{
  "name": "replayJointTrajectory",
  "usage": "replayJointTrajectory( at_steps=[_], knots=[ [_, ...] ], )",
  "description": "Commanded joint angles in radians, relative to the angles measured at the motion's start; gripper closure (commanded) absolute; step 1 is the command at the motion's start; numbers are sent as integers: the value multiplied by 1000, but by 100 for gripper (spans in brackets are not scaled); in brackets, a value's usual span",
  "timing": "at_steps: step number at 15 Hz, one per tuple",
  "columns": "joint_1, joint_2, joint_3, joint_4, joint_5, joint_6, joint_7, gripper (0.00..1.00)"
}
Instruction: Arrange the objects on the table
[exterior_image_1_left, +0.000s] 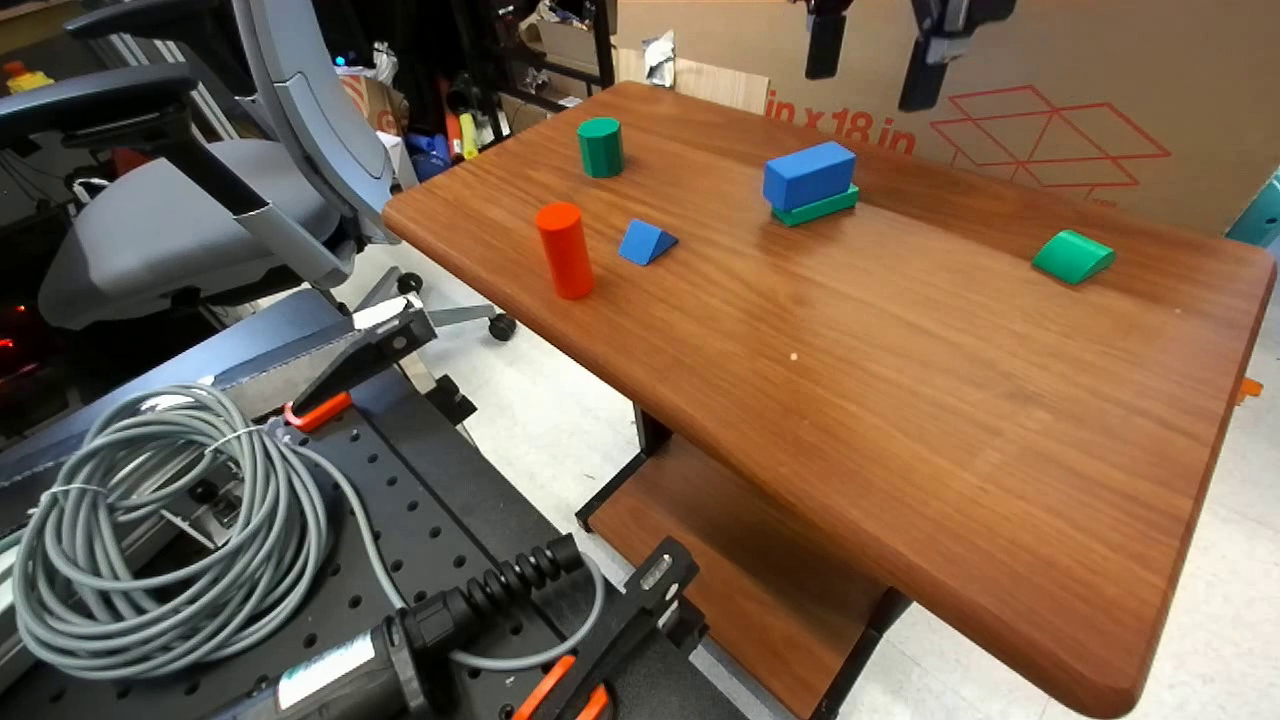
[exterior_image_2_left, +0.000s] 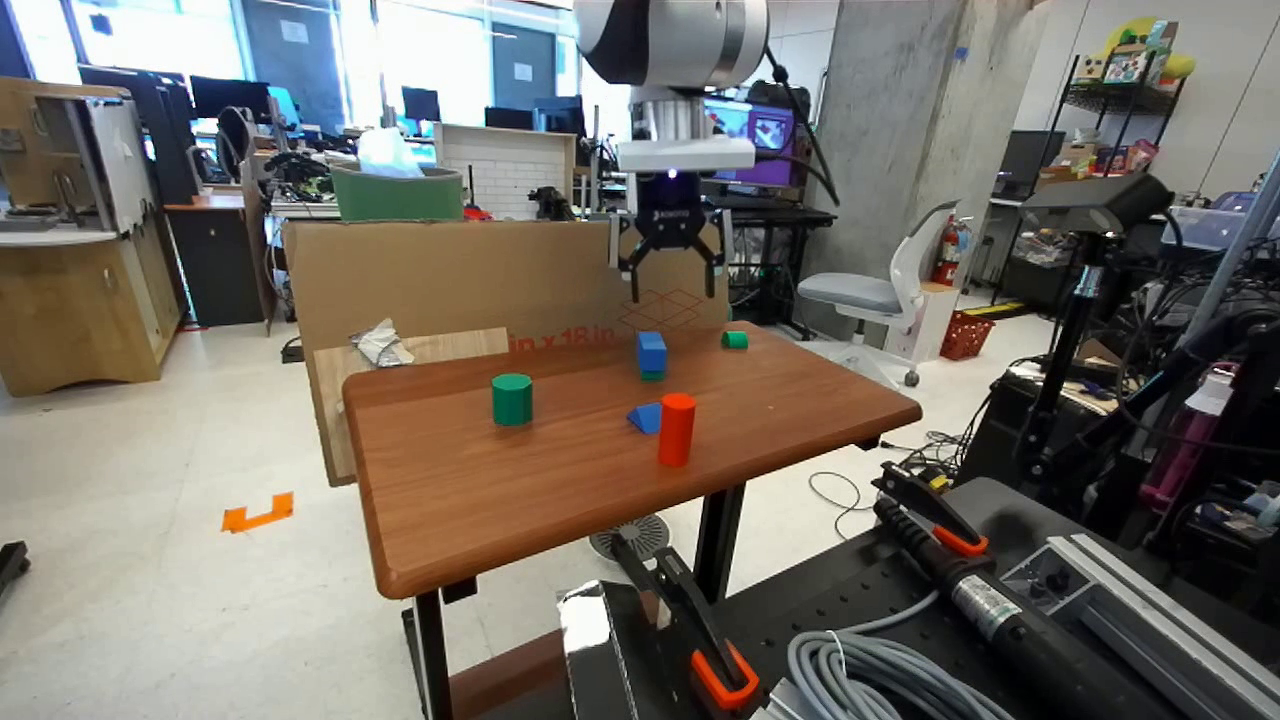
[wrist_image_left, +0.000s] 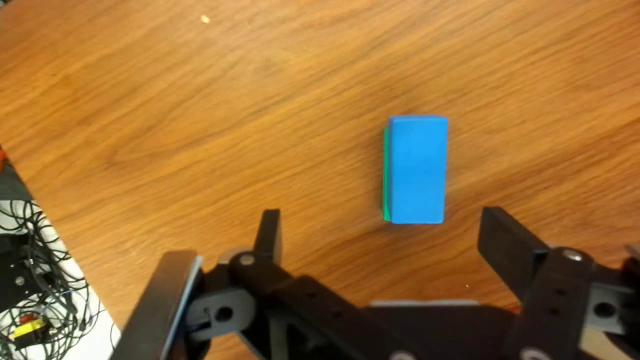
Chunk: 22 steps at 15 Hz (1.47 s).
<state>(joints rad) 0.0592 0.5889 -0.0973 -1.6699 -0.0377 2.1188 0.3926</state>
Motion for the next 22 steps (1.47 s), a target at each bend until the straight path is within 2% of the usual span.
replayJointTrajectory(
  at_steps=[1,4,7,9,15,18,22],
  knots=[
    [-5,-146,2,-122,-55,-60,-117,0],
    [8,-218,-2,-228,-146,-29,-154,0],
    [24,-267,8,-350,-244,36,-128,0],
    [31,-282,23,-417,-269,90,-116,0],
    [30,-323,102,-558,-177,276,-159,0],
    [31,-312,122,-598,-160,323,-176,0],
    [40,-282,117,-615,-191,353,-178,0]
  ],
)
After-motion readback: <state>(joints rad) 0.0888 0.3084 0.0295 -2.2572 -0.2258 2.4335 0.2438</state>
